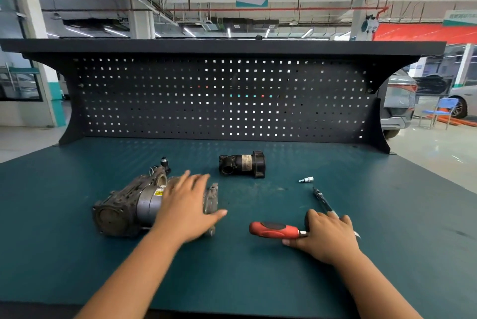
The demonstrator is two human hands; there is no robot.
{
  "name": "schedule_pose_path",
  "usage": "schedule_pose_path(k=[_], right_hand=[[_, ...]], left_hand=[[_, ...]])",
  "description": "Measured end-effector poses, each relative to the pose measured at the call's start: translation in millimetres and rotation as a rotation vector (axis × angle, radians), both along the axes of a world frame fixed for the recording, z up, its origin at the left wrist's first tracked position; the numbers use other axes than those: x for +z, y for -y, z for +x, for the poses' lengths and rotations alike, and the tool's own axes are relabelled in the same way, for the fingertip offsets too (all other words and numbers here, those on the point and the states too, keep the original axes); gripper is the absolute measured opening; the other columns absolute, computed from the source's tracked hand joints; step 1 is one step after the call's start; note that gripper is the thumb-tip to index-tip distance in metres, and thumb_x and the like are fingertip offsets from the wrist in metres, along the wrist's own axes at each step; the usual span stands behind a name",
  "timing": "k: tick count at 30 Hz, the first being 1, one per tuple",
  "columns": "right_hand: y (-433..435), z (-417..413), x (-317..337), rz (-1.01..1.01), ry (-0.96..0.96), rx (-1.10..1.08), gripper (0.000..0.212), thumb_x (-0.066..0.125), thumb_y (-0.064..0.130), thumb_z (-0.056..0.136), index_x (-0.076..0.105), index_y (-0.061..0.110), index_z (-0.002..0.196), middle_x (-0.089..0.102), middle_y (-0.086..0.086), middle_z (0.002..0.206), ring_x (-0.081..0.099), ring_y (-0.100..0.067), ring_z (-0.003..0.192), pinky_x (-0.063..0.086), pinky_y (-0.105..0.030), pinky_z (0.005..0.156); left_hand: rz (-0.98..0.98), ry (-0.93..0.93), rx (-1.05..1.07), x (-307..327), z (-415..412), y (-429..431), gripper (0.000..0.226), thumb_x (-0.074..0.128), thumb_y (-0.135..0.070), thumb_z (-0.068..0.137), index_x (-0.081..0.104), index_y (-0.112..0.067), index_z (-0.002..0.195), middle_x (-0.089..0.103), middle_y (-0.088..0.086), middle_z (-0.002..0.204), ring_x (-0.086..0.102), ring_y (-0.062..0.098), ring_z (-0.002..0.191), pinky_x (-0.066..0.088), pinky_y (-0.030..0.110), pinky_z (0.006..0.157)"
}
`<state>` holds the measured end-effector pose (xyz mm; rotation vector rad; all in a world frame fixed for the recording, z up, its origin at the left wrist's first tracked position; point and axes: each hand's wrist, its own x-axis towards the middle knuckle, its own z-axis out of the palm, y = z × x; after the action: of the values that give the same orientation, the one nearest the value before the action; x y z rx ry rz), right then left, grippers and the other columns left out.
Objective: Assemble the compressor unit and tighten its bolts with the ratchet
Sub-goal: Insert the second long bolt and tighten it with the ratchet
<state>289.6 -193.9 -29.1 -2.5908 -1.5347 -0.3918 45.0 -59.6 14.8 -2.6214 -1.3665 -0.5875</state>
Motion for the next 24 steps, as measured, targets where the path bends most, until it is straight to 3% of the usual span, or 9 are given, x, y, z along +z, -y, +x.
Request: schedule_pose_path(k=[3, 6, 10, 15, 24], right_hand=[[-5, 3, 7, -0.123, -0.085, -0.006, 0.073, 0.042, 0.091, 0.059, 0.039, 0.026, 0.093, 0.055, 0.009, 0.113, 0.045, -0.016, 0.113, 0.027, -0.032, 0.085], [-7, 6, 16, -0.225, -0.180, 0.018, 0.077, 0.052, 0.087, 0.056, 0.043, 0.028, 0.104, 0.051, 0.007, 0.120, 0.042, -0.018, 0.119, 0.028, -0.035, 0.094], [-2, 12, 28, -0.348, -0.298, 0.048, 0.072, 0.060, 0.082, 0.056, 0.039, 0.035, 0.105, 0.048, 0.008, 0.125, 0.038, -0.018, 0.123, 0.028, -0.035, 0.096], [-1, 14, 28, -0.307, -0.334, 0.020, 0.078, 0.038, 0.091, 0.060, 0.045, 0.033, 0.112, 0.049, 0.008, 0.125, 0.038, -0.017, 0.125, 0.029, -0.036, 0.100], [2, 8, 27, -0.124, -0.328, -0.060, 0.067, 0.039, 0.094, 0.052, 0.049, 0.039, 0.089, 0.053, 0.016, 0.092, 0.045, -0.011, 0.098, 0.028, -0.031, 0.082]], left_hand=[[-0.148, -0.189, -0.042, 10, -19, -23, 0.114, 0.050, -0.087, 0.057, 0.011, -0.032, 0.149, 0.015, -0.007, 0.157, 0.011, 0.016, 0.144, 0.005, 0.043, 0.116], [-0.138, -0.322, -0.107, 14, -23, -32, 0.120, 0.063, -0.080, 0.054, 0.008, -0.031, 0.148, 0.018, -0.005, 0.155, 0.014, 0.018, 0.142, 0.009, 0.044, 0.115], [-0.020, -0.278, -0.139, 6, -24, -28, 0.112, 0.065, -0.076, 0.058, 0.014, -0.032, 0.147, 0.029, -0.006, 0.145, 0.020, 0.019, 0.137, 0.011, 0.044, 0.113], [-0.015, -0.224, -0.139, 1, -21, -13, 0.110, 0.067, -0.074, 0.056, 0.018, -0.035, 0.146, 0.032, -0.007, 0.143, 0.022, 0.019, 0.135, 0.010, 0.045, 0.112], [0.025, -0.171, -0.237, -2, 0, 27, 0.103, 0.069, -0.070, 0.058, 0.023, -0.033, 0.142, 0.035, -0.004, 0.140, 0.026, 0.020, 0.129, 0.013, 0.042, 0.108]])
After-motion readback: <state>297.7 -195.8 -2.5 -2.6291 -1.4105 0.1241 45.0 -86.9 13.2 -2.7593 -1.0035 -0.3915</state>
